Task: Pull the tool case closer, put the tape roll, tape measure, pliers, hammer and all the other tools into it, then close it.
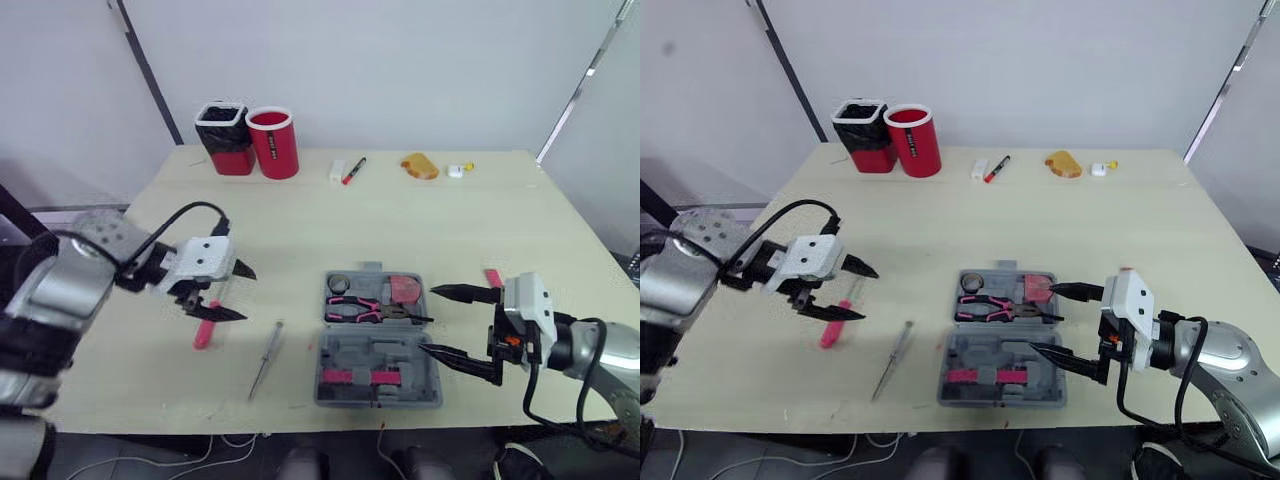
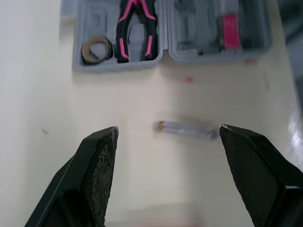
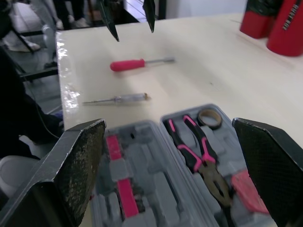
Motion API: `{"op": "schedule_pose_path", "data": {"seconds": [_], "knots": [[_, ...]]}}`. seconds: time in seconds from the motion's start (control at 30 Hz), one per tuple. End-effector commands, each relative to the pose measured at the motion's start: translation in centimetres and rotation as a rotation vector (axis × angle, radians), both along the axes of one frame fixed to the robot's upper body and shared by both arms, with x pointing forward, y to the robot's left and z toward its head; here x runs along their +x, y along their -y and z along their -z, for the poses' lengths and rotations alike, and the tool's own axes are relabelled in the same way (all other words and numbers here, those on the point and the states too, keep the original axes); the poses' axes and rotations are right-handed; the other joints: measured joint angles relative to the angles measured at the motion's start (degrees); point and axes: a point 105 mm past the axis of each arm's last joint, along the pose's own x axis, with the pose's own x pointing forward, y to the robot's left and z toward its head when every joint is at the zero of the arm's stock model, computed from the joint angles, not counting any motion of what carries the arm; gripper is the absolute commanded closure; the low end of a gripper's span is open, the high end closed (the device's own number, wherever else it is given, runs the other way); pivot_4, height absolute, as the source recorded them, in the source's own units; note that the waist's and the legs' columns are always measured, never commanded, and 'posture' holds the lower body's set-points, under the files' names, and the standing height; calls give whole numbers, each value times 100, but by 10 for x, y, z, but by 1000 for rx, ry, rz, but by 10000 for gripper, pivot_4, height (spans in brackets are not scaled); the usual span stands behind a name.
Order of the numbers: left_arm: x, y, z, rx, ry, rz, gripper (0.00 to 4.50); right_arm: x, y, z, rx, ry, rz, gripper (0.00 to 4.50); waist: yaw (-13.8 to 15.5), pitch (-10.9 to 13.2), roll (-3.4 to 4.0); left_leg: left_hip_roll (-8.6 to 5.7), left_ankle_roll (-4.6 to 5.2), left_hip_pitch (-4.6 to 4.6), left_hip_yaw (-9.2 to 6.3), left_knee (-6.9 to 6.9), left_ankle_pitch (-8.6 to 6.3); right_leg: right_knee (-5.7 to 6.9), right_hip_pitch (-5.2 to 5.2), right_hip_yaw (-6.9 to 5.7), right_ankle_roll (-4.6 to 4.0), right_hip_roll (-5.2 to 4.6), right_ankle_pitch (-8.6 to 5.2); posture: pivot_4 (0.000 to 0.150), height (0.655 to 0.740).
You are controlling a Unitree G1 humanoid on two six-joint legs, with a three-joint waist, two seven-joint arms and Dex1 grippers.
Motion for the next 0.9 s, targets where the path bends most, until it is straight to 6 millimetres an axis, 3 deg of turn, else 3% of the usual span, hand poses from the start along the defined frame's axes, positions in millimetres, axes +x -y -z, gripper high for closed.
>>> {"op": "schedule_pose_path", "data": {"seconds": [0.03, 0.13, 0.37, 0.6, 0.9], "knots": [[5, 8, 5, 154, 52, 252, 8883, -4, -1, -10, -7, 59, -11, 0, 16, 2, -5, 0, 0, -2, -3, 1, 0, 1, -1, -3, 6, 1, 3, 1500, 7400], [8, 26, 17, 279, 116, 537, 8883, -7, 0, -7, -6, 46, 6, 0, 107, 4, -10, 1, 0, -21, -28, 7, 1, 0, -2, -21, 21, 8, 11, 1500, 7400], [11, 44, 46, 350, 159, 859, 8883, -11, -2, -5, -2, 39, 18, 0, 70, 4, -10, 0, 4, -51, -31, 60, -1, 2, -4, -14, 34, 9, 20, 1500, 7400], [11, 52, 67, 422, 179, 1058, 8883, -15, 1, -2, -11, 29, 38, 0, 35, 4, -13, -3, 8, -59, -37, 80, -3, 5, -1, -12, 44, 9, 26, 1500, 7400], [13, 58, 69, 528, 194, 1254, 8883, -12, 0, -4, -14, 35, 50, 0, 30, 3, -14, -5, 9, -64, -43, 82, -3, 5, -1, -11, 48, 10, 29, 1500, 7400]]}}
